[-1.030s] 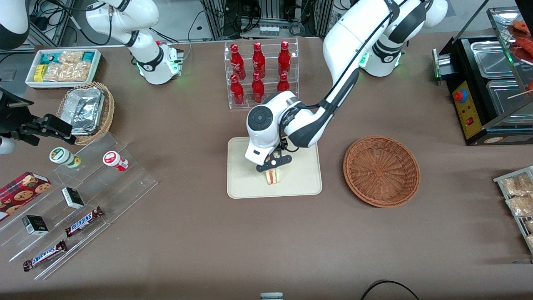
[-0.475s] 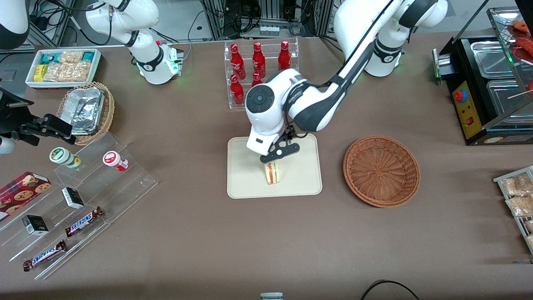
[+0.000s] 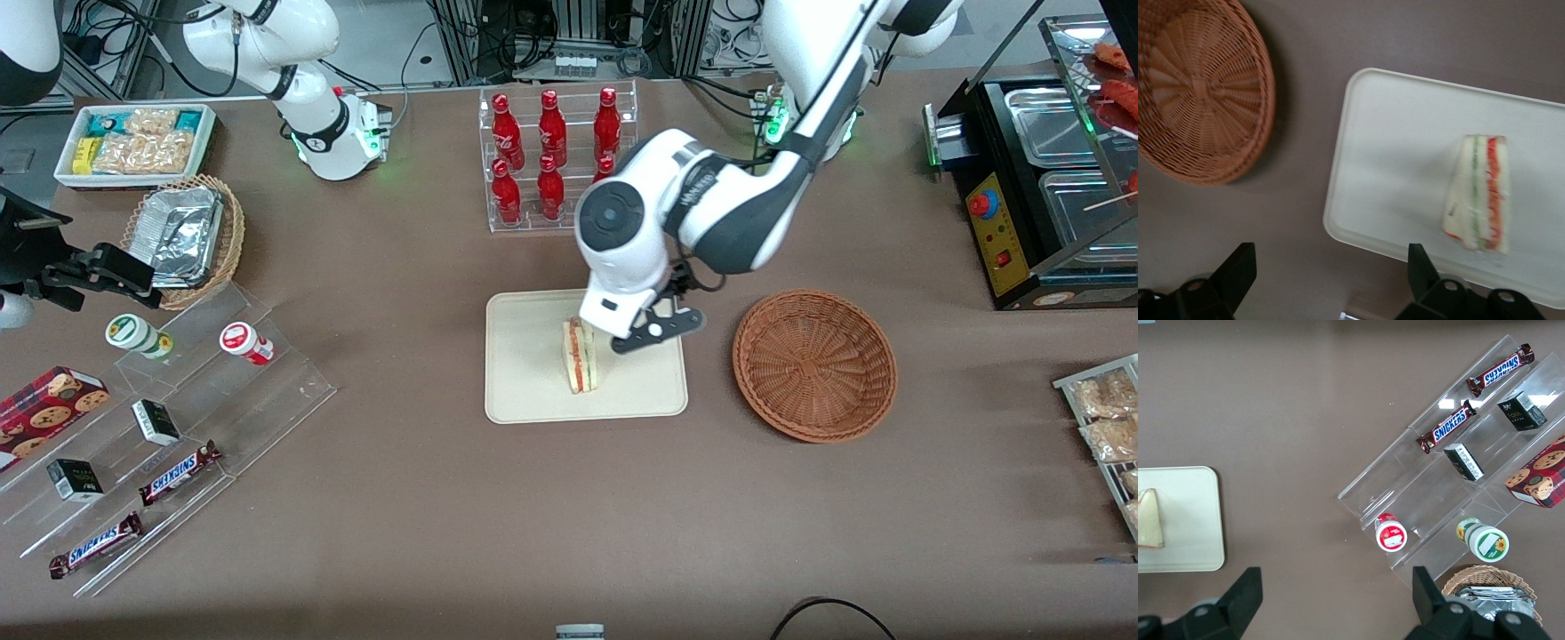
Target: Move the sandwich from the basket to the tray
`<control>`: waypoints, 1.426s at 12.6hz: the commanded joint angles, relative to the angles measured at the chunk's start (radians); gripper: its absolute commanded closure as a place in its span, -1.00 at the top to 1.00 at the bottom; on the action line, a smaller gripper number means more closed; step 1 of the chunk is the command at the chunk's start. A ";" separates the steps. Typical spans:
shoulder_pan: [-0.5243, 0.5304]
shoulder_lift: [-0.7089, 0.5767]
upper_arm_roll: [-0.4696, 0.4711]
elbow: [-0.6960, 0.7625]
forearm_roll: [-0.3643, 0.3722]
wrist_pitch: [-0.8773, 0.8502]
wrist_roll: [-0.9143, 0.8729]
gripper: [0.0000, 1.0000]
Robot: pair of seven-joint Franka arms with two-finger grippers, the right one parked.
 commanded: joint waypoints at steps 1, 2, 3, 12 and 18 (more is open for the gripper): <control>0.108 -0.130 -0.006 -0.145 0.009 -0.005 0.180 1.00; 0.148 -0.168 -0.007 -0.180 0.009 -0.007 0.244 1.00; 0.186 -0.208 -0.007 -0.219 0.006 -0.007 0.298 1.00; 0.413 -0.464 -0.006 -0.325 -0.092 -0.181 0.772 1.00; 0.438 -0.549 0.132 -0.297 -0.092 -0.274 1.050 1.00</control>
